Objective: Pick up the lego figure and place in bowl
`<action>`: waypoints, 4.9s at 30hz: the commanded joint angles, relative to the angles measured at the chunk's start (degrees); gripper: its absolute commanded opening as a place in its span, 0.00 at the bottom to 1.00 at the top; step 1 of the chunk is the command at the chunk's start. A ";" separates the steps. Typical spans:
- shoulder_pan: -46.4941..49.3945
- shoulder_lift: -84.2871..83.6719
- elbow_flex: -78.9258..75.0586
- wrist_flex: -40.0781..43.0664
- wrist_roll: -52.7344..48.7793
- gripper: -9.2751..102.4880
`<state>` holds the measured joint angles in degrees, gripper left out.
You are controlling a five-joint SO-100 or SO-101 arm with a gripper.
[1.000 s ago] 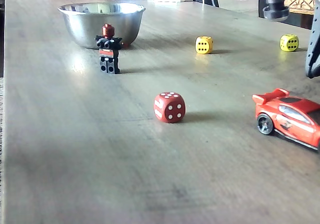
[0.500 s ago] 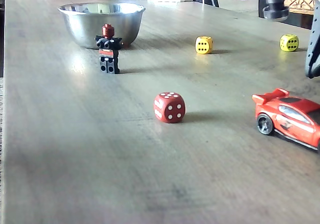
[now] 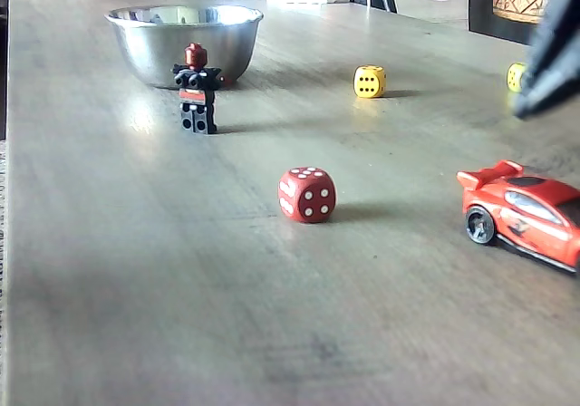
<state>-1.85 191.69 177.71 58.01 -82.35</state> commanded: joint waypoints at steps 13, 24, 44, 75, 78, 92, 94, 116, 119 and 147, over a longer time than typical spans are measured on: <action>5.10 0.09 3.43 -30.06 -0.35 0.08; 12.13 -6.06 2.37 -41.66 -0.35 0.08; 20.21 -40.43 -11.07 -67.24 -0.35 0.08; 20.65 -73.48 -11.25 -101.07 -0.35 0.08; 20.65 -74.79 -11.25 -102.57 -0.35 0.08; 20.57 -84.29 -11.43 -113.03 -0.35 0.08; 20.57 -85.87 -11.87 -114.43 -0.35 0.08; 20.65 -92.55 -12.30 -120.41 -0.53 0.24; 20.65 -93.25 -12.39 -120.41 -0.53 0.27; 20.65 -107.23 -27.60 -120.41 -0.53 0.28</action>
<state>19.07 84.73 152.93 -61.17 -82.44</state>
